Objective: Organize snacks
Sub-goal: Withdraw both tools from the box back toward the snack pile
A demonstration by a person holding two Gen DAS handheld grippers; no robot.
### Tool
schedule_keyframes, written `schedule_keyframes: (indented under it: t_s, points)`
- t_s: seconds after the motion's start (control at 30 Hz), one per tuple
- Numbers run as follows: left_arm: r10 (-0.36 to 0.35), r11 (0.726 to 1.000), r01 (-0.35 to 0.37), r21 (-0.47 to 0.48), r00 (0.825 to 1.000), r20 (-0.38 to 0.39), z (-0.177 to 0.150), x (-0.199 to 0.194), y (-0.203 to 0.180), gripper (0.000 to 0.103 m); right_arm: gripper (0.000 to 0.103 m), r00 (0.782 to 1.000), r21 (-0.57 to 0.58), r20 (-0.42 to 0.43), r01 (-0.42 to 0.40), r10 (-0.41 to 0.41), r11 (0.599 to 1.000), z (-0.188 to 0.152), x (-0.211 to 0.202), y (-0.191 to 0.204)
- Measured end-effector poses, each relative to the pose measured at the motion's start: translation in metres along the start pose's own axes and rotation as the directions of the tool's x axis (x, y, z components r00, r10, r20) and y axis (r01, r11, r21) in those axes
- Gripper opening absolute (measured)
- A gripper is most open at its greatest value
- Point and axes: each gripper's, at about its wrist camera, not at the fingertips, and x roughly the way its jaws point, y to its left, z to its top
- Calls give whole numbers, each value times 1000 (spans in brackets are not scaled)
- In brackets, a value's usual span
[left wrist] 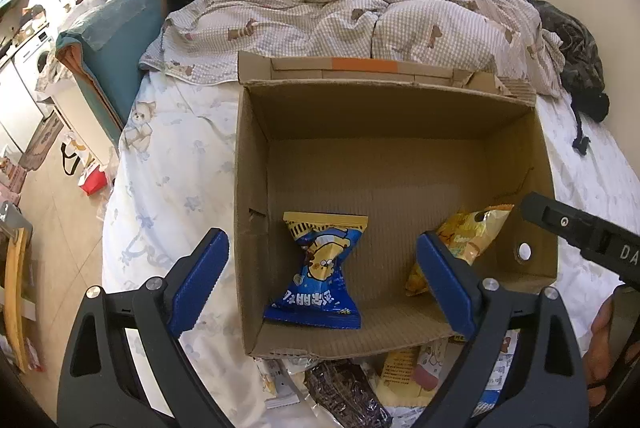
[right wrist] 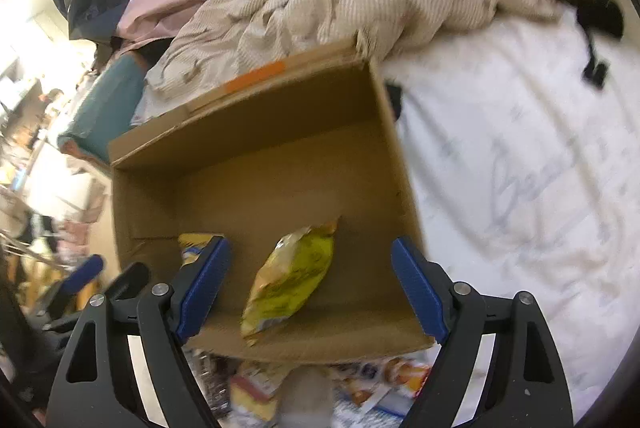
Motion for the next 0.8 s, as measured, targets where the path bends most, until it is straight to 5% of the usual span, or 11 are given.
schedule_keyframes:
  t_s: [0.23, 0.53, 0.8]
  points:
    - [6, 1000, -6, -15, 1000, -30, -5, -4, 6, 93, 85, 995, -116, 84, 61, -52, 991, -3, -19, 22]
    - [-45, 995, 44, -90, 999, -14, -15, -33, 24, 93, 86, 996, -113, 93, 23, -13, 993, -10, -42, 21]
    - [-14, 997, 18, -80, 999, 48, -34, -66, 32, 93, 86, 994, -46, 99, 50, -45, 998, -28, -64, 3]
